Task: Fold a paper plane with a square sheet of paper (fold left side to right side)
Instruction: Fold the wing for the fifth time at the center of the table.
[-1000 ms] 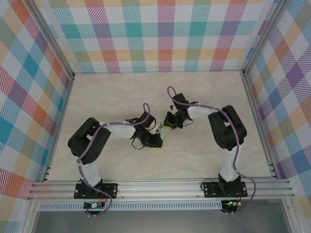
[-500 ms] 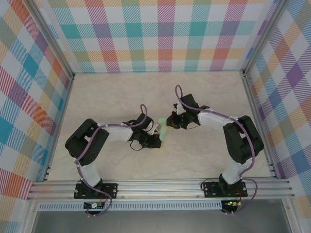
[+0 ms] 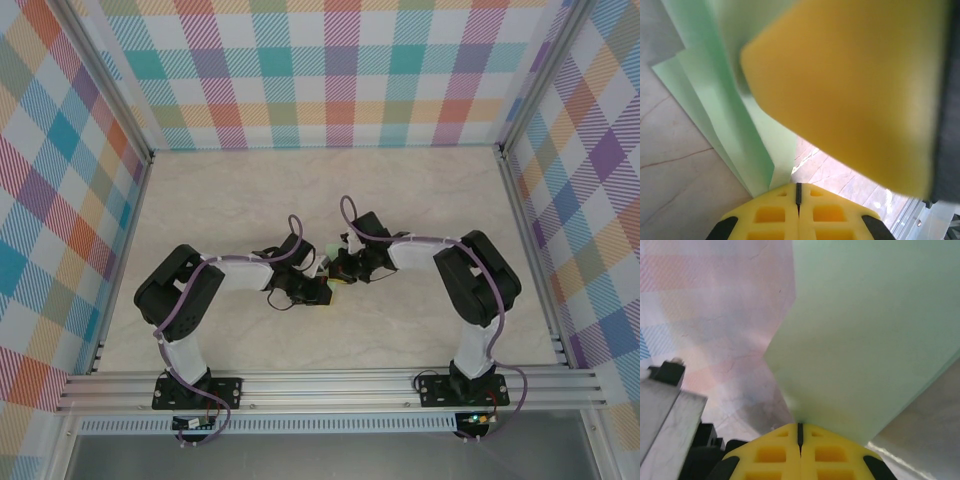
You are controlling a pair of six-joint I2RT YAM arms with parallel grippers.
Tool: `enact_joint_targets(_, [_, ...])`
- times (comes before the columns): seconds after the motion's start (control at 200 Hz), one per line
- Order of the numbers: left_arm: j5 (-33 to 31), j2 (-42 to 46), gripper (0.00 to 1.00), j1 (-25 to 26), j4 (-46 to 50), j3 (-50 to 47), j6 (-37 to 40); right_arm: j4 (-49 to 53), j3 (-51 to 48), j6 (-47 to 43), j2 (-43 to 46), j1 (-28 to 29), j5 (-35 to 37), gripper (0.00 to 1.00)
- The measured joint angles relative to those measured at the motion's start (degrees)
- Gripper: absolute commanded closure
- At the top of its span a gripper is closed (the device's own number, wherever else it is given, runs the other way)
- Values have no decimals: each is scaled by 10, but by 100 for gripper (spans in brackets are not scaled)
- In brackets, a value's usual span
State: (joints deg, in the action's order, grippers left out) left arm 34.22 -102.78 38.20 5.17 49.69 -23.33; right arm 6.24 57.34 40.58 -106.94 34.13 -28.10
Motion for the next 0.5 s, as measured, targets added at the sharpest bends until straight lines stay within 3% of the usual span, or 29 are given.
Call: enact_joint_targets(0.5, [0,0,98,0,0,0,0,-25,19,-41,-39,-3,1,98])
